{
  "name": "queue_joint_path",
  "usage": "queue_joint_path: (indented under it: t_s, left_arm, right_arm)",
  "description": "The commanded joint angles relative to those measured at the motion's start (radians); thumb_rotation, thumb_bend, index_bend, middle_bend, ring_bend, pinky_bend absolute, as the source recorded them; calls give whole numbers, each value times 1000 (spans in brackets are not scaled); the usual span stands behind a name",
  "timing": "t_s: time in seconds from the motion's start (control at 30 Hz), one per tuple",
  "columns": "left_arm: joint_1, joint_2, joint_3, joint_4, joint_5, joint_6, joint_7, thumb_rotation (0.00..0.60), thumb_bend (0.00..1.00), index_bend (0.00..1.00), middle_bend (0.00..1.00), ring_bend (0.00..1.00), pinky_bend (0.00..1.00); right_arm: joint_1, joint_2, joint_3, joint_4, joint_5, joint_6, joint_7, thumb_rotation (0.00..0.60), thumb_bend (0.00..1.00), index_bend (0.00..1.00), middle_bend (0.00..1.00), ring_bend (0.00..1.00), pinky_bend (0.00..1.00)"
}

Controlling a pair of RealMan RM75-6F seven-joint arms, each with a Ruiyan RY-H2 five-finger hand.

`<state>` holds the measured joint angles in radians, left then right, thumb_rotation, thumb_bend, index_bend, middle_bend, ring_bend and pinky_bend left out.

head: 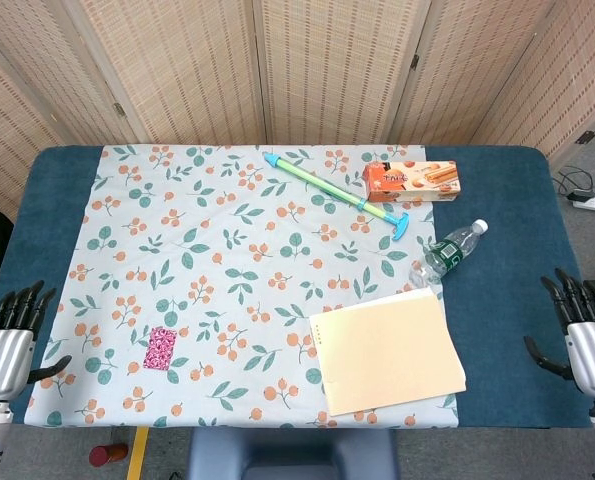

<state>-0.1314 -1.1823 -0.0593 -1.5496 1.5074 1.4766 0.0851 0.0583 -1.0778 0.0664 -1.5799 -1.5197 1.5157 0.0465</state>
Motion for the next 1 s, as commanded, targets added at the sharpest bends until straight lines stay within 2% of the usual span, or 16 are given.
queue_joint_path:
  t_s: [0.03, 0.37, 0.63, 1.0]
  left_arm:
    - [-20, 23, 15, -10, 20, -39, -16, 600, 149, 84, 10, 0, 0]
    - [-83, 25, 23, -11, 83, -96, -20, 600, 158, 121, 13, 0, 0]
    - [-178, -19, 36, 6, 149, -203, 31, 600, 139, 105, 14, 0, 0]
    - [-287, -128, -2, 49, 117, -312, 81, 600, 134, 89, 13, 0, 0]
  right_arm:
    - [-1, 0, 5, 1, 4, 7, -5, 499, 364, 0, 0, 0, 0]
    - [-8, 10, 15, -5, 5, 29, -5, 500, 364, 0, 0, 0, 0]
    - [-9, 8, 15, 0, -1, 32, -2, 499, 364, 0, 0, 0, 0]
    - [-2, 5, 16, 5, 5, 15, -1, 500, 364, 0, 0, 0, 0]
